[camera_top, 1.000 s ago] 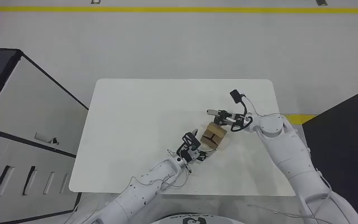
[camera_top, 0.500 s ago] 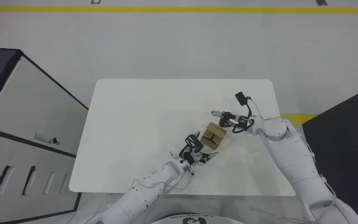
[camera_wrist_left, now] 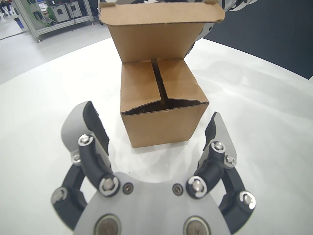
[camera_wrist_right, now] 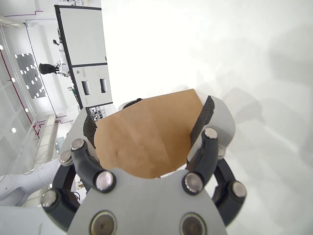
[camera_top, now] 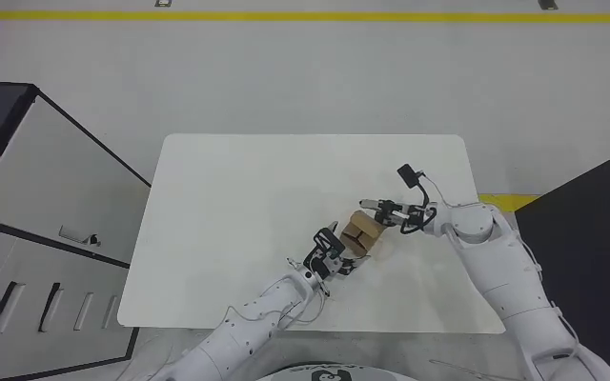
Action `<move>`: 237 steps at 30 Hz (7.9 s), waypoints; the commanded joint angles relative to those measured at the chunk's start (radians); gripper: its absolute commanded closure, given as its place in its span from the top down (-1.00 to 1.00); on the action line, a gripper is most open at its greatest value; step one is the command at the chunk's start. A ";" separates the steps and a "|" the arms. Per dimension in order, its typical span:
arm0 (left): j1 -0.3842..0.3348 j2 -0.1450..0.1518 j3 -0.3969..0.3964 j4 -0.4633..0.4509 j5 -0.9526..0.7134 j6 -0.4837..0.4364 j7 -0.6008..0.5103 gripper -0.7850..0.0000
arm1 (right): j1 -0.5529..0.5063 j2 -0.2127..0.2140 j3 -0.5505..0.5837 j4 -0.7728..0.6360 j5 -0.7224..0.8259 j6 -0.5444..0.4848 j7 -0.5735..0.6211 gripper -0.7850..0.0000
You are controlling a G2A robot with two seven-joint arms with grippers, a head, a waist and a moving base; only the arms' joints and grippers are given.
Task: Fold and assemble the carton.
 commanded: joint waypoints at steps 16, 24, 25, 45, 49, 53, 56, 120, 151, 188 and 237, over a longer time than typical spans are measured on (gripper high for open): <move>0.010 -0.003 -0.020 0.003 0.016 -0.013 0.002 1.00 | 0.009 0.002 -0.012 0.000 0.015 -0.011 -0.036 1.00; 0.005 -0.008 -0.020 0.021 0.019 -0.027 0.002 1.00 | 0.016 -0.006 -0.037 -0.003 0.041 -0.048 -0.064 1.00; 0.004 -0.009 -0.019 0.023 0.018 -0.029 0.004 1.00 | 0.019 -0.007 -0.044 -0.004 0.044 -0.050 -0.058 1.00; 0.001 -0.018 -0.036 0.044 0.015 -0.036 0.024 1.00 | 0.004 0.019 0.013 -0.132 -0.023 -0.057 -0.007 1.00; 0.002 -0.018 -0.039 0.044 0.020 -0.042 0.022 1.00 | 0.003 0.021 0.016 -0.142 -0.028 -0.060 0.006 1.00; 0.002 -0.018 -0.039 0.044 0.020 -0.042 0.022 1.00 | 0.003 0.021 0.016 -0.142 -0.028 -0.060 0.006 1.00; 0.002 -0.018 -0.039 0.044 0.020 -0.042 0.022 1.00 | 0.003 0.022 0.015 -0.148 -0.038 -0.063 0.004 1.00; 0.002 -0.018 -0.039 0.044 0.020 -0.042 0.022 1.00 | 0.339 0.067 -0.339 -0.435 -0.557 -0.006 0.515 -0.05; 0.046 0.003 -0.088 -0.007 0.043 -0.075 0.017 1.00 | 0.373 0.065 -0.412 -0.425 -0.553 0.020 0.502 0.00; 0.057 0.007 -0.116 0.022 0.050 -0.097 0.087 1.00 | 0.243 0.112 -0.197 -0.301 -0.242 -0.082 0.376 1.00; 0.032 -0.016 -0.086 0.047 0.065 -0.071 0.004 0.91 | 0.183 0.142 -0.171 -0.322 -0.246 -0.060 0.331 1.00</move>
